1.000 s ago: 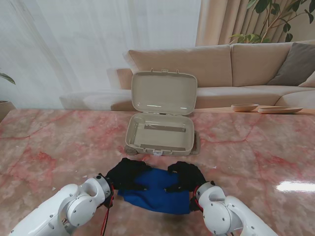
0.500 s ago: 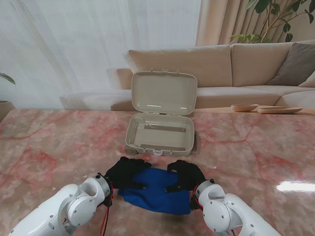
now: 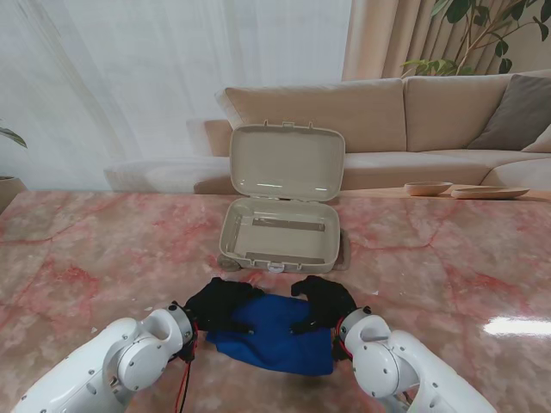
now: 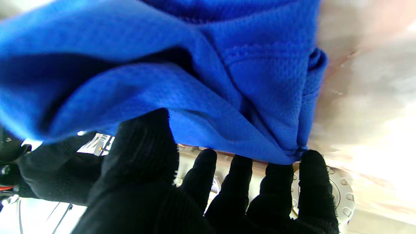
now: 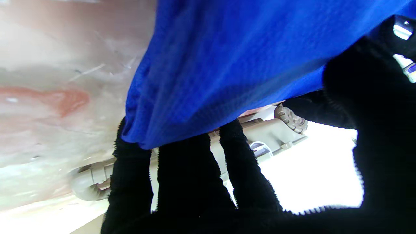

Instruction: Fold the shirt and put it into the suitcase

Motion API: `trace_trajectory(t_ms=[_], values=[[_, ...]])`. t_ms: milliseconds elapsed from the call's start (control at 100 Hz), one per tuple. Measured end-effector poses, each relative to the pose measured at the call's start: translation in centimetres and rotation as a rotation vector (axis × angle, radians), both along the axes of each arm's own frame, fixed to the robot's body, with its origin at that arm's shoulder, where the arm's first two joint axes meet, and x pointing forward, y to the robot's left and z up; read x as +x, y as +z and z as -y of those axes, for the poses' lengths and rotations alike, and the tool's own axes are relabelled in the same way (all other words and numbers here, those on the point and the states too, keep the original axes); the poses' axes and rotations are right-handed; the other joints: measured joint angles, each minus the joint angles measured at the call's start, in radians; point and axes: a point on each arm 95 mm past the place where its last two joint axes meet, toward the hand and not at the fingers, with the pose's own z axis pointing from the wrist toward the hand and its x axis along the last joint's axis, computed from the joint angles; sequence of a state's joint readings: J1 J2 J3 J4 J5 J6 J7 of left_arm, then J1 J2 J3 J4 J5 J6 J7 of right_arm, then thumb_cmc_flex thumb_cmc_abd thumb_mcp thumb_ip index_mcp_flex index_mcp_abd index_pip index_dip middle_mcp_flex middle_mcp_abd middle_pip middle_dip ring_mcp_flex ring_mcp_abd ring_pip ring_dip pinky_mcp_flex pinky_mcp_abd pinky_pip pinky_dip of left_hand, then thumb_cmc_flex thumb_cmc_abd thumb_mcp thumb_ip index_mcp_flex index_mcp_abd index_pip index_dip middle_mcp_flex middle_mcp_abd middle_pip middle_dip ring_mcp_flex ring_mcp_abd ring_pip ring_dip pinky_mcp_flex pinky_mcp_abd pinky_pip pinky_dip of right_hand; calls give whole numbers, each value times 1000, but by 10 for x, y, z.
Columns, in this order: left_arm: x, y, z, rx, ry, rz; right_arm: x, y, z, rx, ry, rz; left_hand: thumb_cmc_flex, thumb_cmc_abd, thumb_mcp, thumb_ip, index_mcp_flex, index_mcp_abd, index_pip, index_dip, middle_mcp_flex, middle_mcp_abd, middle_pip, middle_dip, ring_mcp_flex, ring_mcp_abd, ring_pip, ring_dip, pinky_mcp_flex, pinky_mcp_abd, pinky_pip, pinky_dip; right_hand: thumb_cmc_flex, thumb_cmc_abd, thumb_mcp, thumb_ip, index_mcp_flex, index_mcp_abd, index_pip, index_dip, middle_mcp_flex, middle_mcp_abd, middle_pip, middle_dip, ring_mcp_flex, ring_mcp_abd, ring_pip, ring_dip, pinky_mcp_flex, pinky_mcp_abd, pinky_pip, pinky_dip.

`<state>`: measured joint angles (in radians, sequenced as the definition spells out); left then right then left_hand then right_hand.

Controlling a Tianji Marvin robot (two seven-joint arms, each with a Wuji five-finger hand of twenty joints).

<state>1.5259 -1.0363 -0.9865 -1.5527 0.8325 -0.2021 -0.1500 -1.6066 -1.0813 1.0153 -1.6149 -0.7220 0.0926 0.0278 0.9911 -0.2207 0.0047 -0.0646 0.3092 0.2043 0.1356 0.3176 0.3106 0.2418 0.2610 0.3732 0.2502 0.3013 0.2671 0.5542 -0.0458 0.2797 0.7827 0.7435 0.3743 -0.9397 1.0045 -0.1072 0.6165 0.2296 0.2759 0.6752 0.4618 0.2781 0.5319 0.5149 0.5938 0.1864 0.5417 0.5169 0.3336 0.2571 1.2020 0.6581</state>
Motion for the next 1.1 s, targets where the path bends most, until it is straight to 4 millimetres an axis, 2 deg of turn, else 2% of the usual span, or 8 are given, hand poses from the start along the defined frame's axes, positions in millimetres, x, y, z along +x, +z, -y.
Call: trace_trajectory(t_ms=[290, 500, 550, 650, 780, 930, 1000, 1100], values=[[7, 0, 2, -28, -5, -12, 4, -4, 2, -47, 22, 11, 1, -33, 1, 0, 26, 0, 37, 0, 98, -22, 72, 64, 76, -2, 2, 115, 86, 14, 192, 118, -7, -90, 58, -25, 15, -25, 50, 0, 26, 10, 106, 95, 105, -17, 298, 168, 68, -10, 167, 90], [11, 3, 4, -44, -12, -35, 5, -8, 2, -79, 38, 17, 12, -83, 2, 0, 73, 14, 125, 20, 164, -50, 153, 142, 105, -63, 81, 256, 156, 15, 322, 212, 3, -148, 73, -32, 33, -38, 124, 32, 64, 0, 208, 201, 214, -11, 426, 231, 187, -57, 297, 139], [11, 4, 5, -46, -17, -39, 5, -9, 1, -83, 40, 22, -79, -158, 261, 0, 84, 14, 151, 39, 184, -54, 187, 176, 132, -79, 115, 311, 178, 15, 359, 243, 15, -157, 73, -43, 49, -48, 152, 50, 91, -4, 237, 224, 235, -13, 458, 249, 217, -69, 333, 139], [13, 4, 7, -46, -31, -47, 5, -9, 1, -84, 38, 25, -97, -213, 435, 0, 86, 14, 212, 66, 211, -67, 241, 227, 187, -115, 209, 395, 214, 15, 425, 284, 37, -160, 73, -44, 54, -50, 209, 83, 137, -5, 273, 259, 296, -31, 511, 263, 279, -87, 392, 139], [14, 1, 9, -39, -45, -60, 4, -10, 0, -86, 29, 30, -128, -257, 522, -2, 87, 15, 276, 88, 226, -113, 313, 317, 351, -152, 471, 521, 272, 12, 496, 344, 48, -161, 73, -55, 64, -68, 321, 134, 192, -4, 318, 286, 362, -77, 575, 273, 378, -124, 469, 139], [16, -1, 12, -45, -57, -76, 4, -11, -1, -87, 21, 42, -128, -306, 605, -16, 79, 9, 344, 115, 215, -146, 335, 398, 456, -152, 519, 551, 333, 1, 571, 374, 51, -169, 73, -55, 67, -109, 488, 159, 278, -30, 384, 335, 463, -128, 643, 274, 504, -159, 531, 102], [17, -2, 12, -44, -61, -84, 4, -11, -2, -87, 18, 43, -93, -331, 604, -71, 89, -13, 395, 151, 223, -180, 343, 548, 494, -152, 576, 588, 375, -13, 613, 385, 63, -173, 73, -56, 72, -125, 556, 159, 317, -49, 410, 351, 501, -143, 669, 274, 548, -167, 542, 91], [18, -3, 14, -48, -63, -99, 5, -11, -3, -84, 13, 43, -34, -347, 549, -94, 105, -30, 468, 191, 325, -201, 356, 680, 544, -152, 650, 614, 424, -21, 663, 396, 82, -174, 73, -57, 84, -151, 638, 159, 371, -75, 441, 373, 564, -176, 698, 274, 622, -196, 580, 65]])
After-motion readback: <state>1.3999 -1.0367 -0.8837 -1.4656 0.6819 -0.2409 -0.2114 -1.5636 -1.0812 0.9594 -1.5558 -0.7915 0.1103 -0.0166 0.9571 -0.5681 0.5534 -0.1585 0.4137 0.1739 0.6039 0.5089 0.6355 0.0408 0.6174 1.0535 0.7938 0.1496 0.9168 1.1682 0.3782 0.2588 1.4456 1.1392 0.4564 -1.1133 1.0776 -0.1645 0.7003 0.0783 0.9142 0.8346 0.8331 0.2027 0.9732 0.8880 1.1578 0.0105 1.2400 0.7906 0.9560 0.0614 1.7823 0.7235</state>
